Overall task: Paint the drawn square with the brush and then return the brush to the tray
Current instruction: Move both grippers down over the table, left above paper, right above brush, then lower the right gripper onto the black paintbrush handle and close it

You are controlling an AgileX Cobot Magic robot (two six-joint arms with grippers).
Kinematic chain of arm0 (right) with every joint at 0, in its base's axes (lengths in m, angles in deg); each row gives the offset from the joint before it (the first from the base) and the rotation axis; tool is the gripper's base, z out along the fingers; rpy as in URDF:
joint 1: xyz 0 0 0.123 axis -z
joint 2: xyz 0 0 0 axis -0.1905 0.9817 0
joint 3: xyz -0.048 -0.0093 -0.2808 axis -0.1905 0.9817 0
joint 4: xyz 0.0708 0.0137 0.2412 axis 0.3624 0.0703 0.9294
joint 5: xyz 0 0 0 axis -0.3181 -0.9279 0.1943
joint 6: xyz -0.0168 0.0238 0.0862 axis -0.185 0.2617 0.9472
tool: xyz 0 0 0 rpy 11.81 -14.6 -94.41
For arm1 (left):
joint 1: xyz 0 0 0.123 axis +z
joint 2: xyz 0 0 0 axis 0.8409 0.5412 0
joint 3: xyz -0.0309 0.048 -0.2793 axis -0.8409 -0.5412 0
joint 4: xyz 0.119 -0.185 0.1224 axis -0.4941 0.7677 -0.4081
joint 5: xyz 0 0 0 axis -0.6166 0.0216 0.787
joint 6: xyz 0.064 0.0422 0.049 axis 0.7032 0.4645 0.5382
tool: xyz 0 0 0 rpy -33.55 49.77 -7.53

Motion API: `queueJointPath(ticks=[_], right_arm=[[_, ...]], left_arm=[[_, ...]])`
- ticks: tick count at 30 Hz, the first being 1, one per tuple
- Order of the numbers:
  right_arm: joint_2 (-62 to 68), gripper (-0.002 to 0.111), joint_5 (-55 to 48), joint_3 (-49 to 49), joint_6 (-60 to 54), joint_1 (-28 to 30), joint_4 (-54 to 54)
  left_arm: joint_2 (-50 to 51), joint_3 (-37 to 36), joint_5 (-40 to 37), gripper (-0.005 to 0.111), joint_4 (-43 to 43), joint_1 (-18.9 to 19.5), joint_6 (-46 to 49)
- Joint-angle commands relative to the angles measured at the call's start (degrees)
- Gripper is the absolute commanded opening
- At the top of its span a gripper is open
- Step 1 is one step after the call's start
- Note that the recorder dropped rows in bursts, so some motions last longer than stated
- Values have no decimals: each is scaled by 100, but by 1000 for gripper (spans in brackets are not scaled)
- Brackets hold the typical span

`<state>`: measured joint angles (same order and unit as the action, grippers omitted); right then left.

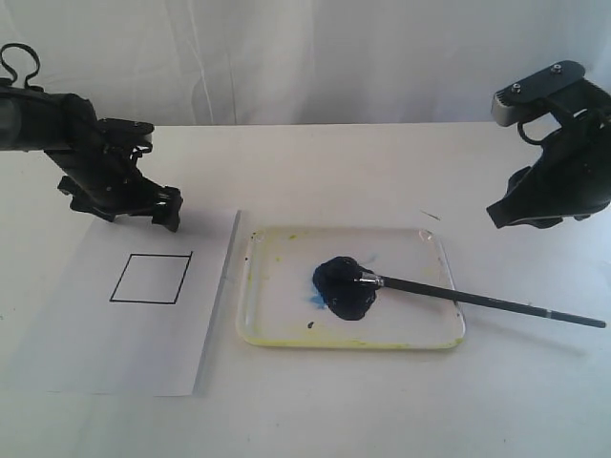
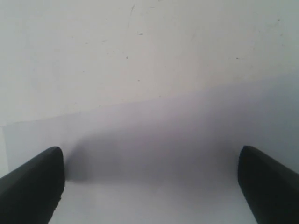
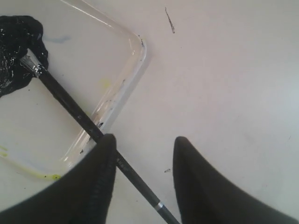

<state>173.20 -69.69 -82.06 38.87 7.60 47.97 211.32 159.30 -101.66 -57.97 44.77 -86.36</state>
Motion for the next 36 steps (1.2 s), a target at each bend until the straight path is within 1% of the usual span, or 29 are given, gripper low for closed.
queueJointPath(ticks=[1, 3, 5, 7, 9, 10, 14, 17, 23, 30, 36], right_arm=[[5, 38, -184, -40, -67, -11, 26], [5, 39, -322, -40, -67, -11, 26], [5, 44, -409, -40, -67, -11, 26], [5, 54, -489, -40, -176, -25, 26], [14, 62, -587, -40, -362, -25, 62], [18, 64, -633, -40, -363, -25, 76], [190, 63, -705, -40, -408, -59, 73], [514, 63, -692, -40, -720, -189, 87], [1025, 63, -256, -40, -1564, -401, 74], [1453, 63, -15, -40, -1419, -401, 74], [1717, 57, 24, -40, -1419, -401, 74]], left_arm=[[165, -77, -289, 105, -640, -194, -392], [165, -77, -318, 105, -940, -230, -645], [165, -77, -350, 105, -1016, -230, -686], [165, -77, -360, 105, -1016, -230, -686], [165, -77, -395, 105, -1016, -230, -714], [165, -77, -395, 105, -963, -230, -742], [165, -77, -395, 105, -886, -230, -749], [220, -77, -441, 105, -845, -230, -774], [306, -77, -484, 105, -845, -230, -834], [295, -77, -527, 105, -845, -230, -885], [295, -77, -564, 105, -845, -230, -874]])
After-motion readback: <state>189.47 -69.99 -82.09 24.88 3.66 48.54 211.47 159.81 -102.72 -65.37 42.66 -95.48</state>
